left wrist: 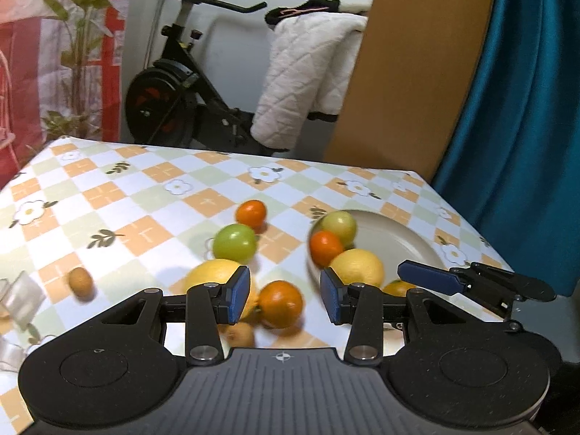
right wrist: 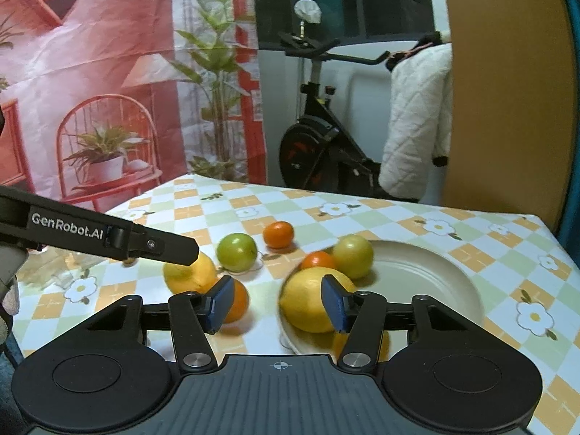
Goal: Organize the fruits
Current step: 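Lower the orange fruit onto the plate and open the left gripper, then move the left gripper to the second orange fruit beside the lemon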
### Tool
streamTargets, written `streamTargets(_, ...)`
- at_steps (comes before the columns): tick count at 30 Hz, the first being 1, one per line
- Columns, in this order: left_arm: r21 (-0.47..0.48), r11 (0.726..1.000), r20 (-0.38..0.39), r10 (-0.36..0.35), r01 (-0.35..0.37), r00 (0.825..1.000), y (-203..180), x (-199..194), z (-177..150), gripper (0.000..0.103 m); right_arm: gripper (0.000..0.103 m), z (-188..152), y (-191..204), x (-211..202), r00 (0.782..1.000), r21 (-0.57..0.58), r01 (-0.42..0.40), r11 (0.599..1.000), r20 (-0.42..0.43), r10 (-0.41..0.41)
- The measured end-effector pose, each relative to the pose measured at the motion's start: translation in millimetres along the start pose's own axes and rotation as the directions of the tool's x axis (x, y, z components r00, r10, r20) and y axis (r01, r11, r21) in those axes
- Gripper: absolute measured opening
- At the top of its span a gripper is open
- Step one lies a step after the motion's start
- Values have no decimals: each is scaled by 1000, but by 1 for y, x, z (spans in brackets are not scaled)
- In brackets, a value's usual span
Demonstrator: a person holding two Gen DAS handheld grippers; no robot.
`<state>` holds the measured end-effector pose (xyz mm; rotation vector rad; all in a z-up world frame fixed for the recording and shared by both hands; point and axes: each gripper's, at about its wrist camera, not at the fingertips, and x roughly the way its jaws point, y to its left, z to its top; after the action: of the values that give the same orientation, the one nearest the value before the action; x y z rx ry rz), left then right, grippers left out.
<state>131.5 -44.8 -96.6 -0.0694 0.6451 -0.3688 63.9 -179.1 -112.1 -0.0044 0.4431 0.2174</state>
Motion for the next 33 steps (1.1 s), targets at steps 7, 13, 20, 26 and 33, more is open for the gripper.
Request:
streamTargets(7, -28, 999, 3, 33, -33, 999, 15, -2, -4, 45, 49, 3, 20, 13, 998, -54, -55, 997, -19, 54)
streamTargets(13, -55, 997, 10, 62, -61, 998, 24, -5, -7, 45, 48, 5, 31, 23, 997, -77, -75, 994, -20, 74)
streamTargets(20, -66, 994, 16, 90, -88, 996, 31, -12, -13, 45, 47, -2, 39, 31, 996, -104, -85, 991, -32, 82)
streamTargets(26, -89, 991, 4, 95, -95, 995, 38, -11, -15, 45, 47, -3, 41, 33, 996, -94, -88, 992, -25, 86)
streamTargets(33, -99, 991, -22, 83, -85, 996, 40, -5, -20, 45, 46, -6, 39, 37, 993, -58, -118, 991, -34, 116)
